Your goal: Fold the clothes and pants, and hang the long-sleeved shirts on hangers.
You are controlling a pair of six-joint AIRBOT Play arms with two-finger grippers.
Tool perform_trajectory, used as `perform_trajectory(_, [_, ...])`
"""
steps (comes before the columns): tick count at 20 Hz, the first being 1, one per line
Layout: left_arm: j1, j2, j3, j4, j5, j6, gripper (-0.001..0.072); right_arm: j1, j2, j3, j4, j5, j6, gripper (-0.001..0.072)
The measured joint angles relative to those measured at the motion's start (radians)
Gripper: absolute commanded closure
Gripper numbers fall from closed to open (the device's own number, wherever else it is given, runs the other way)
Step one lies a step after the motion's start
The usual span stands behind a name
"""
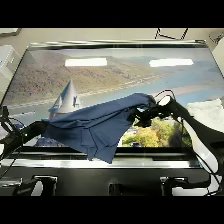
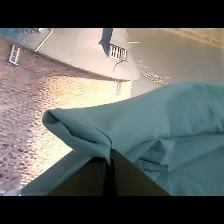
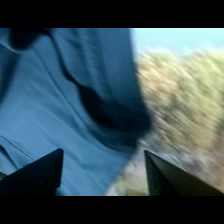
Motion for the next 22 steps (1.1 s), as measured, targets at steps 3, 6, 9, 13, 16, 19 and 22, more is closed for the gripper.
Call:
perform_trajectory(3, [0.000,0.000,0.013,0.000,-0.002,0.000,0.0689,0.024,-0.010,-0.014,0.036,-0.087,-0.002,0.0674])
perform_trajectory(6, [0.000,0.000,0.040,0.000,-0.002,0.000,0.0688,0.031,-0.009,-0.009,0.063,-0.107,-0.008,0.0669])
perform_trajectory(9, [0.000,0.000,0.107,0.001,0.000,0.000,0.0689,0.024,0.037,0.065,0.053,-0.068,-0.067,0.0668])
perform_trajectory(13, [-0.001,-0.001,0.349,0.000,0.057,0.000,0.0689,-0.039,0.202,0.330,-0.063,-0.047,-0.105,0.0667])
perform_trajectory(16, [-0.001,-0.001,0.607,-0.001,0.120,0.000,0.0688,-0.103,0.372,0.557,-0.163,-0.067,-0.114,0.0666])
perform_trajectory(19, [-0.001,0.002,0.832,-0.002,0.141,0.001,0.0688,-0.137,0.545,0.672,-0.257,-0.068,-0.118,0.0666])
perform_trajectory(22, [-0.001,0.008,0.978,-0.002,0.151,-0.007,0.0689,-0.150,0.690,0.715,-0.330,-0.032,-0.120,0.0666])
